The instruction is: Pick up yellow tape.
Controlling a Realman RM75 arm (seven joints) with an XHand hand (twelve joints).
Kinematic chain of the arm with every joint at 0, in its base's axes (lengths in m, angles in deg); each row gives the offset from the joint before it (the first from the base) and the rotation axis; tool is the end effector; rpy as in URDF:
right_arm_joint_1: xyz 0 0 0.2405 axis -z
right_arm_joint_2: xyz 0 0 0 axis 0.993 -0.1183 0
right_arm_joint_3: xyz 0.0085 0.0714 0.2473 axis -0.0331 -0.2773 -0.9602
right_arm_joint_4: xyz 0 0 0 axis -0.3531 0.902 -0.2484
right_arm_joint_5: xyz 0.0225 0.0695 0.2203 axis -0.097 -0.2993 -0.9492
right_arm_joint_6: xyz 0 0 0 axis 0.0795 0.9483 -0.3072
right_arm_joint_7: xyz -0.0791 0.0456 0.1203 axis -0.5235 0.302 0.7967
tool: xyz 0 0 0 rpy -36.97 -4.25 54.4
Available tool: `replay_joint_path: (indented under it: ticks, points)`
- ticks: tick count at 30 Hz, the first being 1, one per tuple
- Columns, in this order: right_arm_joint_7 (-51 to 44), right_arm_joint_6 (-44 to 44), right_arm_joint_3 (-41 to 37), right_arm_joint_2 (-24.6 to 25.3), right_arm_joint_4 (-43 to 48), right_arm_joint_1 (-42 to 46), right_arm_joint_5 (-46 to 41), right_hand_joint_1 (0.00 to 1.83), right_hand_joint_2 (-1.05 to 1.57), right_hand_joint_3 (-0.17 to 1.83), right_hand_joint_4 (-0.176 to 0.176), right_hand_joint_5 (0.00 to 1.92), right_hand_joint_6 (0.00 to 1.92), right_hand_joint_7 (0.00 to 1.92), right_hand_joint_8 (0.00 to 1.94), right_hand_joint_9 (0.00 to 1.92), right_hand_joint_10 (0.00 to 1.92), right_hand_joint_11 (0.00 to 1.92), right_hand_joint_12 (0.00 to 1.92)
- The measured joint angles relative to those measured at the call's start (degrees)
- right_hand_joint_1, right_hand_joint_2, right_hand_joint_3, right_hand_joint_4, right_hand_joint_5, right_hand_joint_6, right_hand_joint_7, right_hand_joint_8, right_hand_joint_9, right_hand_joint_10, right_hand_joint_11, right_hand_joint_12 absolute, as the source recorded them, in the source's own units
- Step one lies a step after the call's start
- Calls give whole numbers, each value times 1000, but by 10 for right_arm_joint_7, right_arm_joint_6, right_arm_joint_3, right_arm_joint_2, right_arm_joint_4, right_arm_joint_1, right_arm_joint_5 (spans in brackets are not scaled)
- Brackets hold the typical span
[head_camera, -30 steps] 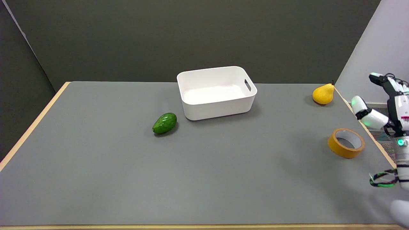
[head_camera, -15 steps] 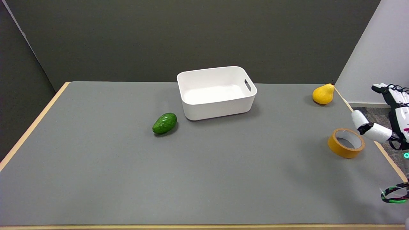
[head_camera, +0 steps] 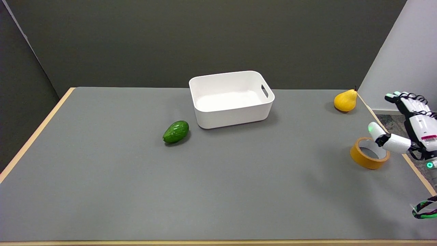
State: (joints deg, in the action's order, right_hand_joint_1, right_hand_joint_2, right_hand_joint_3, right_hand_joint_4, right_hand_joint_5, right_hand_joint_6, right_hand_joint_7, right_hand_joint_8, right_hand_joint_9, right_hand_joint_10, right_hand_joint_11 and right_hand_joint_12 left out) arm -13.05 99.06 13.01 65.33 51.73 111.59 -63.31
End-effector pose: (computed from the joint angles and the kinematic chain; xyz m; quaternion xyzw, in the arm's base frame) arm -0.2713 -0.1719 0.5819 0.5731 0.0321 0.2354 0.7843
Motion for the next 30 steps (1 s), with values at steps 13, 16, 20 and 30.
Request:
replay_joint_path:
  ticks: [13, 16, 20, 30]
  points:
    - [-38, -96, -42, 12, 56, 57, 23, 268, 555, 833, -51, 123, 385, 42, 248, -1, 220, -1, 628]
    - [-46, -120, -49, 19, 67, 68, 26, 262, 488, 859, -55, 72, 361, 28, 78, -1, 48, -1, 524]
    - [-55, -146, -54, 26, 78, 77, 28, 290, 574, 728, -57, 58, 275, -1, 11, -1, -1, -1, 325]
    - [-74, -207, -56, 35, 97, 74, 30, 293, 556, 747, -57, 35, 262, -1, -1, -1, -1, -1, 253]
